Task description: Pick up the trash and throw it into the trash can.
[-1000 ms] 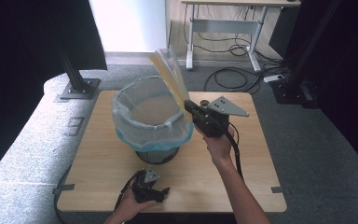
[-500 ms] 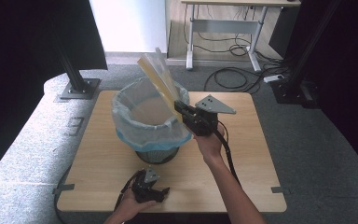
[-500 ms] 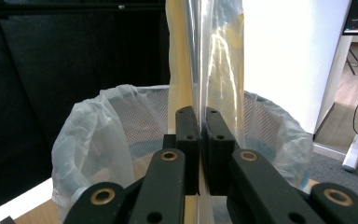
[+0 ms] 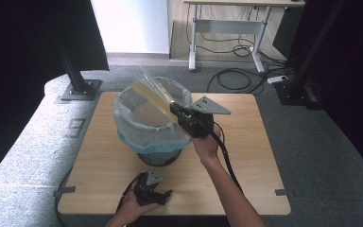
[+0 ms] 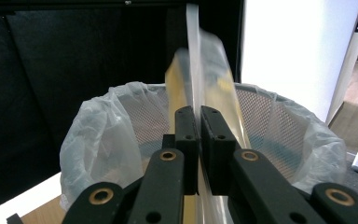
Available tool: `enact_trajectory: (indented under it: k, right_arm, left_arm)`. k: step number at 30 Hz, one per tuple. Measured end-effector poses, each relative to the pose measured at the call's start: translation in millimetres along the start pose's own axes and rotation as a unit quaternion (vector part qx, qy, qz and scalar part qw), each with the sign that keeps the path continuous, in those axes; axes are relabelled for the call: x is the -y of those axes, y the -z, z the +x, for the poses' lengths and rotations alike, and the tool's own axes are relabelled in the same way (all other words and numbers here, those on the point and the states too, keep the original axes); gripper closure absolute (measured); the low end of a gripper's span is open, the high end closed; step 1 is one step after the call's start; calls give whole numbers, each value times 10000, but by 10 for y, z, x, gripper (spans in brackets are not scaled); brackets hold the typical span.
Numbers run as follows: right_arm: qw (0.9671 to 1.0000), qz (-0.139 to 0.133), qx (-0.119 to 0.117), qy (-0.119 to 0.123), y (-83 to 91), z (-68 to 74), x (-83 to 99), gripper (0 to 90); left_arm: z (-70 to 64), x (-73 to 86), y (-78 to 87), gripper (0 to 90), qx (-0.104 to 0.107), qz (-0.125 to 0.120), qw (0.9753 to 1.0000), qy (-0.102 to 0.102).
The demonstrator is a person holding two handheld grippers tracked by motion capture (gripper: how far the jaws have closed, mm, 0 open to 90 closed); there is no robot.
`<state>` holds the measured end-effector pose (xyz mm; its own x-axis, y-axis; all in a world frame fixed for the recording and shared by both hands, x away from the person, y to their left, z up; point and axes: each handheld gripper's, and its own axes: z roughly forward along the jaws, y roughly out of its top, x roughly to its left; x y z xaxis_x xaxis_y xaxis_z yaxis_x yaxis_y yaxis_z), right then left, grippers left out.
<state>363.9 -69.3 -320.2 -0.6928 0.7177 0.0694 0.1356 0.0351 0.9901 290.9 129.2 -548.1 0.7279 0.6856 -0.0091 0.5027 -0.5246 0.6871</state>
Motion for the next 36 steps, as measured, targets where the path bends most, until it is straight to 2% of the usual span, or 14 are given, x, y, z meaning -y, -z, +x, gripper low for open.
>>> enact_trajectory:
  k: [28,30,31,32,33,34,36]
  right_arm:
    - [9999,-3,-103,65,-147,79,-52,845]
    - [9998,86,92,181,-156,88,-57,722]
    - [9995,140,203,214,-160,92,-56,596]
    - [9985,125,488,211,-150,96,-52,406]
    - [9985,125,488,211,-150,96,-52,406]
    - [9980,107,586,203,-137,89,-55,345]
    - [9973,117,715,145,-93,67,-66,298]
  left_arm:
    - [0,0,0,152,1,1,10000,-4]
    - [-1,0,-1,152,1,-4,10000,1]
    - [-1,0,-1,153,2,-3,10000,1]
    - [-1,0,-1,153,3,-4,10000,0]
    - [-1,0,0,153,3,-2,10000,-1]
    - [-1,1,0,152,3,-1,10000,-1]
    - [-1,1,0,152,3,-1,10000,-1]
